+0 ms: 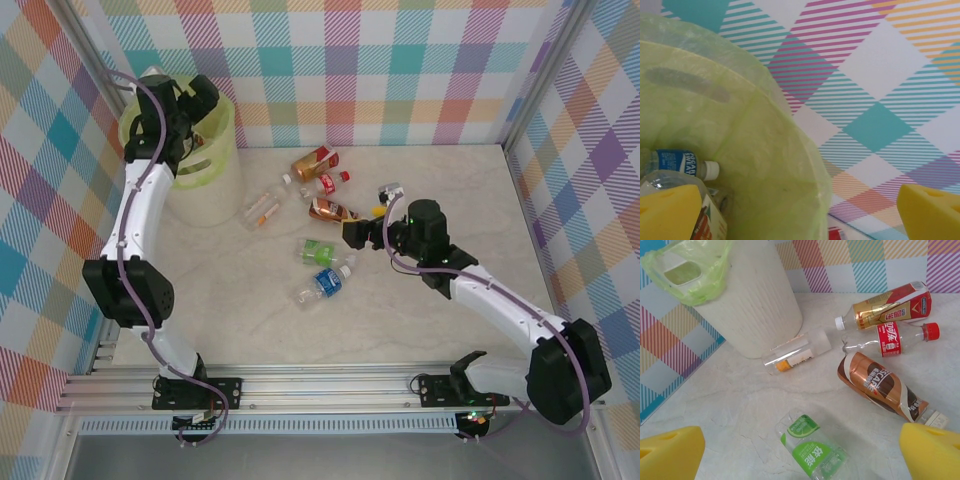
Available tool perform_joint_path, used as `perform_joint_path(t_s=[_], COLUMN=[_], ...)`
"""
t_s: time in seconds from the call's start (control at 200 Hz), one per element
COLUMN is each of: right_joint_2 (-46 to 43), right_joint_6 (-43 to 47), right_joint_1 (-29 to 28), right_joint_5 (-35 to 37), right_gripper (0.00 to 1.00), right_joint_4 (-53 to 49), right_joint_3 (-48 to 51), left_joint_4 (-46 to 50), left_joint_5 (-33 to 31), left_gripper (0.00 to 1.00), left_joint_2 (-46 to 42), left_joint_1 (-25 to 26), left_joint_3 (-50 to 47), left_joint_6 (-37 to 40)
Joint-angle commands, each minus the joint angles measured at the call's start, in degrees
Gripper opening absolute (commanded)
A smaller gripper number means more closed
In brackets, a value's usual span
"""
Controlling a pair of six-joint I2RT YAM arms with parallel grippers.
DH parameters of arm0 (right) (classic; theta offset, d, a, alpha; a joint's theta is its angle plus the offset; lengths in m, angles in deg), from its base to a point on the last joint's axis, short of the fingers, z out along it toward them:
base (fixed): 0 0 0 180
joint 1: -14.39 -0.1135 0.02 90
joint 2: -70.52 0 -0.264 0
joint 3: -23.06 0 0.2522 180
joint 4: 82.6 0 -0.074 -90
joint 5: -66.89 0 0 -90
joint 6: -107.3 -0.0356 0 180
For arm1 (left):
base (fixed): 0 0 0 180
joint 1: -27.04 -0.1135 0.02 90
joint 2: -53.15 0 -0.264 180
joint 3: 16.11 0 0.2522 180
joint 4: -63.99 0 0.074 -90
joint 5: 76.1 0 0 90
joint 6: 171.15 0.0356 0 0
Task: Put the plastic bottles in the bin
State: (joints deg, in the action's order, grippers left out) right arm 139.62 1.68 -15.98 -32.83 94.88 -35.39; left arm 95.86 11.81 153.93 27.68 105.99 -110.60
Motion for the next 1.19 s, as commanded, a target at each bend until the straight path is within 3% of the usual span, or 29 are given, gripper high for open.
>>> perform_joint_path(t_s=[0.0, 0.345, 0.62, 0.77, 0.965, 1.19], right_joint_2=[1.33, 4.58, 9.71, 15.37, 26.02, 31.77], right_joint_6=[1.76, 20.72, 46.66, 57.18, 68.40, 77.62], right_joint_1=[-0.22, -0.37, -2.76, -5.21, -9.70, -12.58], right_joint_5=[-1.69, -14.32, -26.63, -25.27, -16.20, -8.23], right_gripper=[1.00, 1.00, 0.98, 0.96, 0.90, 0.88], right_joint_4=[-0.11, -11.59, -27.49, -33.18, -43.72, -45.45], right_joint_3=[-1.45, -4.47, -9.10, -13.33, -22.08, -25.51], left_joint_4=[-1.08, -7.99, -9.32, -5.73, 2.24, 12.19], left_joint_5=[5.34, 9.99, 9.50, 7.18, 2.14, -10.57], left_gripper=[1.00, 1.00, 1.00, 1.00, 1.00, 1.00], left_joint_2=[-3.96, -13.70, -27.21, -36.52, -47.38, -56.98], left_joint_1=[0.23, 1.55, 1.71, 1.50, 1.43, 1.15], left_joint_3=[-1.31, -13.76, -29.36, -36.85, -44.20, -50.02], left_joint_6=[-1.12, -2.78, -3.64, -2.03, -0.84, -1.24])
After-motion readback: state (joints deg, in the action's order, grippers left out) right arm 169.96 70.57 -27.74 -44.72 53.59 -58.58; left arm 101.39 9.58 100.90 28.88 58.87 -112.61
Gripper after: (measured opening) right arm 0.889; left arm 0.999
